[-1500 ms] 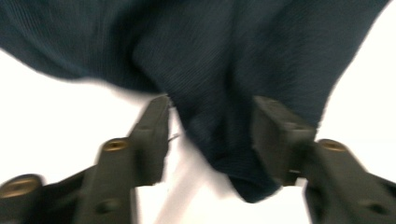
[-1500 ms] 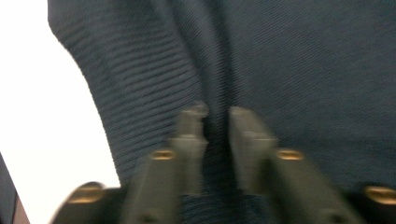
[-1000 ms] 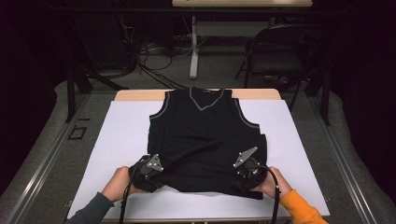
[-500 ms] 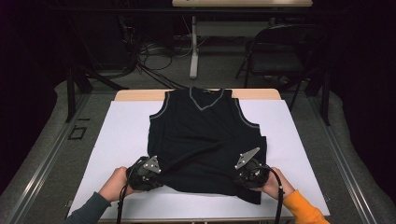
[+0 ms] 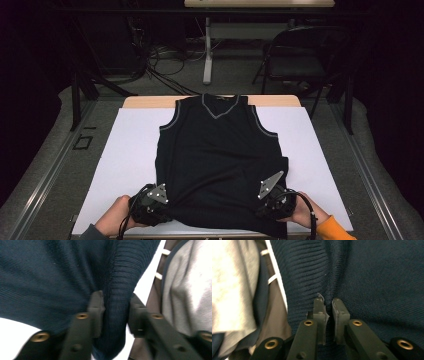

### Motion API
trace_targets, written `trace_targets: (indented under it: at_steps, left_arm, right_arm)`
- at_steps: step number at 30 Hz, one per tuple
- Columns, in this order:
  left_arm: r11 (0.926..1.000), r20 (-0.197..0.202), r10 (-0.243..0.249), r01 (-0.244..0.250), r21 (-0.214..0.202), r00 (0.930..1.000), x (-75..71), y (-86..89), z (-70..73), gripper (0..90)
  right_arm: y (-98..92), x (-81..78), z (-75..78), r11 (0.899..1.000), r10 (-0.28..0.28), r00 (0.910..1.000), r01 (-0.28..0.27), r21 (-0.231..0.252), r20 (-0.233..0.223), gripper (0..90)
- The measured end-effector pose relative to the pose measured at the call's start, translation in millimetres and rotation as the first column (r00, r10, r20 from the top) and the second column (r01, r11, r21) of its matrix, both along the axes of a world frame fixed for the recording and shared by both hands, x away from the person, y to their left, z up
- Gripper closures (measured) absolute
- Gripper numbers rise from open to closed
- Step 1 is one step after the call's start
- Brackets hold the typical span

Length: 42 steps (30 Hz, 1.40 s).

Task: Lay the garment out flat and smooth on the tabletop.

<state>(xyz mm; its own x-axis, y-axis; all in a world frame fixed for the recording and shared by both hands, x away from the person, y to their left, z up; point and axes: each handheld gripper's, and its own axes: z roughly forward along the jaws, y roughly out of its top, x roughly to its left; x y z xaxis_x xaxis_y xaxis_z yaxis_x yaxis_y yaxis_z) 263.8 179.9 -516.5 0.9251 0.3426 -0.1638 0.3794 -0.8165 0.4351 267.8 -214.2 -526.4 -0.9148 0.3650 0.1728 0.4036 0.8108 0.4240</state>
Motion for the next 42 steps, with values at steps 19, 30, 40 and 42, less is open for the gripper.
trace_targets:
  at_steps: [19,30,40,42]
  left_arm:
    - [0.9583,0.195,0.279,-0.286,0.004,0.9402,41.1,47.8,15.9,15.5]
    - [0.9176,0.247,0.393,-0.395,-0.040,0.8859,27.8,72.0,11.4,2.8]
    - [0.8925,0.241,0.450,-0.440,-0.099,0.8597,11.2,83.3,2.8,0.0]
    - [0.8913,0.246,0.453,-0.440,-0.108,0.8570,10.2,83.3,1.6,0.0]
  right_arm:
    - [-27.5,32.5,17.6,0.954,-0.300,0.9336,0.292,0.068,0.196,13.3]
    - [-55.4,19.2,16.8,0.914,-0.405,0.8849,0.391,0.106,0.231,1.6]
    - [-69.1,4.2,8.2,0.888,-0.458,0.8588,0.435,0.147,0.229,0.0]
    - [-71.2,2.3,8.5,0.880,-0.473,0.8493,0.444,0.169,0.234,0.0]
